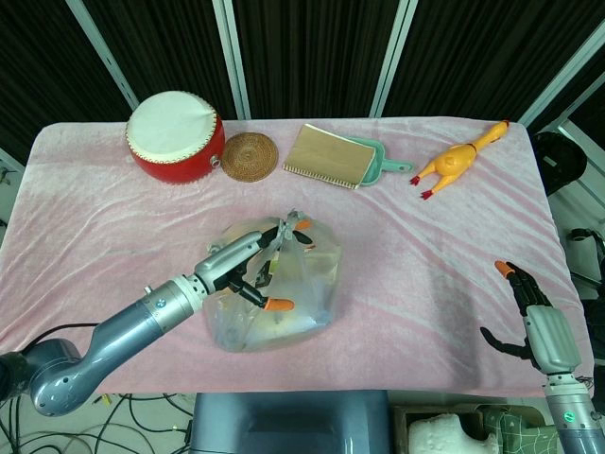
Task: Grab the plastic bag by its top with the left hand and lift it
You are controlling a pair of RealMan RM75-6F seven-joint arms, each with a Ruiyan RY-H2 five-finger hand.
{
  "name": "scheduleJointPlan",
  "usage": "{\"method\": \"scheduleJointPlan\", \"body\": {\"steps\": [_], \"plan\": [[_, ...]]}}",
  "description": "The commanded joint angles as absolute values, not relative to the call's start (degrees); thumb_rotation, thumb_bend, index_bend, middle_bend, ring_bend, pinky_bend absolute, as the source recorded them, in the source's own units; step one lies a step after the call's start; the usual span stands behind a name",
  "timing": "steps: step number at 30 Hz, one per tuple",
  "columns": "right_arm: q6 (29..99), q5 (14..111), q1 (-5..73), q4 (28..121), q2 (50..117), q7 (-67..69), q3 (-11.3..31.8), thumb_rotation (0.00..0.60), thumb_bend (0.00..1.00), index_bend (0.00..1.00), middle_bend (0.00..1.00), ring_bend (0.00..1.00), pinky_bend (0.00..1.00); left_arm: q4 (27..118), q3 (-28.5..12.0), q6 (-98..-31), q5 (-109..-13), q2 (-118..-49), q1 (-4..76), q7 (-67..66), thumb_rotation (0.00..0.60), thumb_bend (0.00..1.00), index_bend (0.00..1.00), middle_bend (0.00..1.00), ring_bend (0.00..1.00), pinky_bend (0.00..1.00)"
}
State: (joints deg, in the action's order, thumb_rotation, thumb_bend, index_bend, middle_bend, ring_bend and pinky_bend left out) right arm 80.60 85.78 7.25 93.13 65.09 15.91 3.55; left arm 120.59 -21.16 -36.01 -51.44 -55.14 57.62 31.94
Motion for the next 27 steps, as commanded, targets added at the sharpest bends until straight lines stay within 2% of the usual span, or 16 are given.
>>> {"method": "scheduleJointPlan", "body": {"steps": [1, 7, 13, 27], "plan": [[80.6, 85.8, 7.3, 93.1, 65.1, 15.9, 3.5, 0.6, 0.2, 0.0, 0.0, 0.0, 0.17, 120.5, -21.2, -37.3, -50.1, -56.6, 58.4, 30.9, 0.6, 0.16, 0.11, 0.21, 0.13, 0.22], [80.6, 85.9, 7.3, 93.2, 65.0, 16.1, 3.5, 0.6, 0.2, 0.0, 0.0, 0.0, 0.17, 119.7, -21.5, -43.9, -48.5, -62.4, 58.7, 28.2, 0.6, 0.16, 0.18, 0.27, 0.19, 0.27], [80.4, 85.7, 7.3, 93.3, 65.0, 16.4, 3.5, 0.6, 0.2, 0.0, 0.0, 0.0, 0.17, 117.2, -20.5, -51.6, -49.7, -70.0, 60.0, 20.2, 0.6, 0.16, 0.19, 0.29, 0.21, 0.28], [80.3, 85.9, 7.3, 93.4, 64.9, 16.6, 3.4, 0.6, 0.2, 0.0, 0.0, 0.0, 0.17, 113.9, -21.9, -60.4, -52.9, -79.3, 58.9, 15.9, 0.6, 0.16, 0.2, 0.29, 0.21, 0.28]]}}
